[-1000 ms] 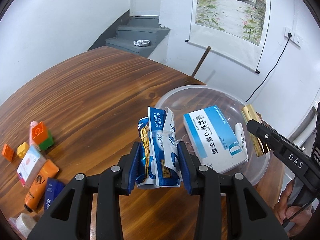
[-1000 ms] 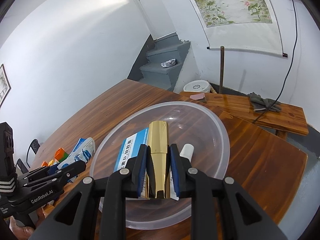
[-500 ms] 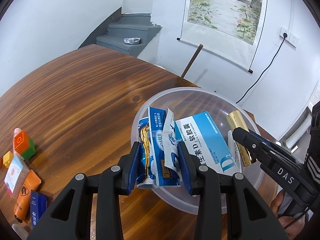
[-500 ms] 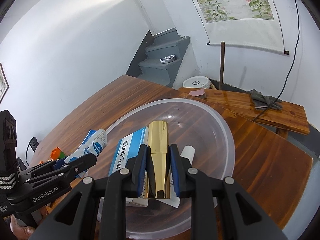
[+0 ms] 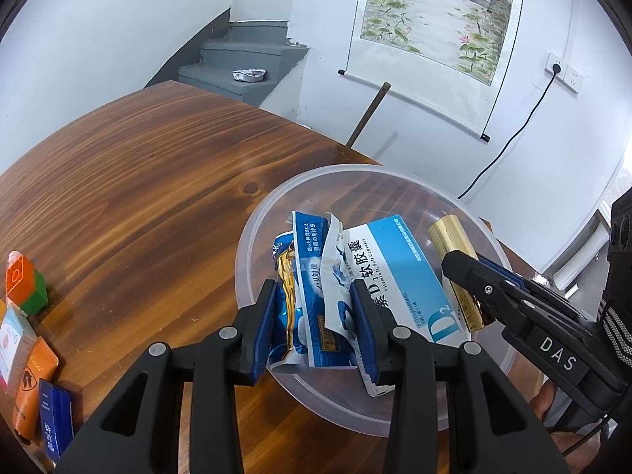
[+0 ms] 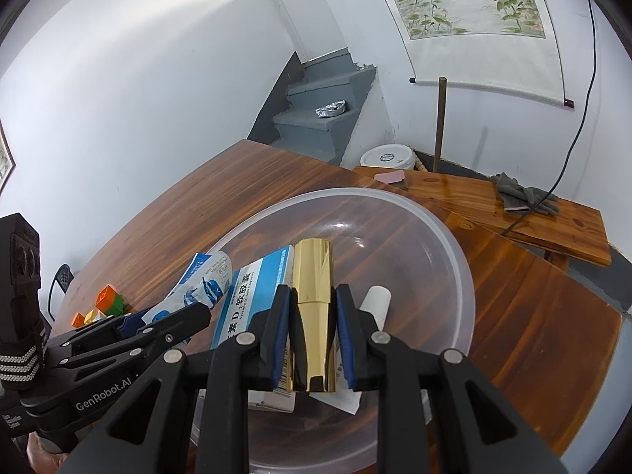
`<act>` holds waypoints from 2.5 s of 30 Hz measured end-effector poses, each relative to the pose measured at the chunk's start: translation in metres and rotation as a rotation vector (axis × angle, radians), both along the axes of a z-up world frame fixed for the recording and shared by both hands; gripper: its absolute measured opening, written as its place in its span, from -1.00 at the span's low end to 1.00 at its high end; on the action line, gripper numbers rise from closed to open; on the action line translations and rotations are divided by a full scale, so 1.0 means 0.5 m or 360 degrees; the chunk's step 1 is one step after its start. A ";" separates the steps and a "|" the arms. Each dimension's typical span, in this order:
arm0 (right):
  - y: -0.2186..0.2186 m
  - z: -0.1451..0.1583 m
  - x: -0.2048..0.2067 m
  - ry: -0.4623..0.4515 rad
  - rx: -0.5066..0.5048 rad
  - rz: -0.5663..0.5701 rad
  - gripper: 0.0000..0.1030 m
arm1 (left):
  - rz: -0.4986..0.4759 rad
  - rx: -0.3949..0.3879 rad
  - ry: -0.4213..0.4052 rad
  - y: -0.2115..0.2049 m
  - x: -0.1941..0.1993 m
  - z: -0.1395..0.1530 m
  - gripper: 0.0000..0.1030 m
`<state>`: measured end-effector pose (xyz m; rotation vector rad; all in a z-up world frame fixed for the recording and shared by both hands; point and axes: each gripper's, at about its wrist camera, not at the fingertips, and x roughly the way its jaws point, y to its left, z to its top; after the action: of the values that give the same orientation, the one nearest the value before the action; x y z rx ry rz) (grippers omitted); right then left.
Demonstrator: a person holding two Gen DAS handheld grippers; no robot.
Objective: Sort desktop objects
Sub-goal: 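Open both grippers to drop the packet and gold tube into the bowl, then move both grippers back over the scattered items on the table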
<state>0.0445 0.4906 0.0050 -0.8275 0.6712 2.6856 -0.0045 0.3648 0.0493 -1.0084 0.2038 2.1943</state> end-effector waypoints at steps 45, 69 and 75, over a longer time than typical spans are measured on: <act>-0.037 0.014 0.002 -0.0027 0.0019 -0.0009 -0.48 | 0.0031 0.0044 0.0020 -0.075 0.026 0.032 0.15; -0.170 0.031 -0.024 -0.0026 0.0086 0.0217 -0.20 | 0.0126 0.0008 0.0031 -0.173 0.006 0.037 0.16; -0.211 0.032 -0.035 -0.0040 0.0112 0.0286 -0.18 | 0.0178 -0.0002 0.0047 -0.215 -0.003 0.042 0.16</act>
<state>0.0271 0.3850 0.0207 -0.9427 0.5160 2.8342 -0.0061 0.2571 0.0701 -1.0107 0.1661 2.3113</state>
